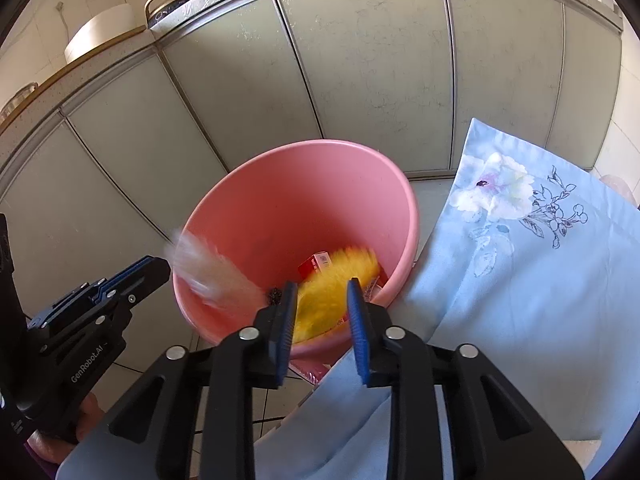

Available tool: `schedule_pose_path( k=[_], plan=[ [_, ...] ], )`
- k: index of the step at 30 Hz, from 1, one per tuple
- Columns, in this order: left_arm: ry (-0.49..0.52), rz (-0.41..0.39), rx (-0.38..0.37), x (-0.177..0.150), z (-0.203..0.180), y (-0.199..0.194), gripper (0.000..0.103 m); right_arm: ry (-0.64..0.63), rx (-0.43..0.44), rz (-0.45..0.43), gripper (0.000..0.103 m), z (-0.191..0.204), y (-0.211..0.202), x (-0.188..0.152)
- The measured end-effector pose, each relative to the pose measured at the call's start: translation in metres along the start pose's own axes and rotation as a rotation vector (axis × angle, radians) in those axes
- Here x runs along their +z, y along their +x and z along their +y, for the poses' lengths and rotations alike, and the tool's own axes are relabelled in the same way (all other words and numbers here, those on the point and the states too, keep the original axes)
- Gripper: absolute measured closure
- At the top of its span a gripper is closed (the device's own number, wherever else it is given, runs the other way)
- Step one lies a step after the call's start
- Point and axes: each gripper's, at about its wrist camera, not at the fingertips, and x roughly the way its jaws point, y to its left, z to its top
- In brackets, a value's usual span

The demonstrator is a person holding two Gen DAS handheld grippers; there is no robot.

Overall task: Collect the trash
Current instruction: 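Carry the bubble wrap and yellow net over the pink bucket and open both tools, then move both open tools back to the table toward the white foam strip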

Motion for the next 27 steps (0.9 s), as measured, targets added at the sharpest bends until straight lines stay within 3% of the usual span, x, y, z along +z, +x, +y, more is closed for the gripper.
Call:
schedule_pose_path(
  k=[7, 19, 27],
  plan=[
    [-0.012, 0.005, -0.026, -0.001, -0.001, -0.003, 0.078, 0.016, 0.004, -0.004, 0.075, -0.004, -0.003, -0.005],
    [-0.011, 0.005, -0.055, -0.001, -0.010, -0.012, 0.078, 0.028, 0.003, -0.019, 0.075, -0.009, -0.020, -0.020],
    [0.013, -0.013, -0.074, 0.000, -0.020, -0.026, 0.078, 0.059, -0.029, -0.040, 0.075, -0.035, -0.051, -0.034]
  ],
)
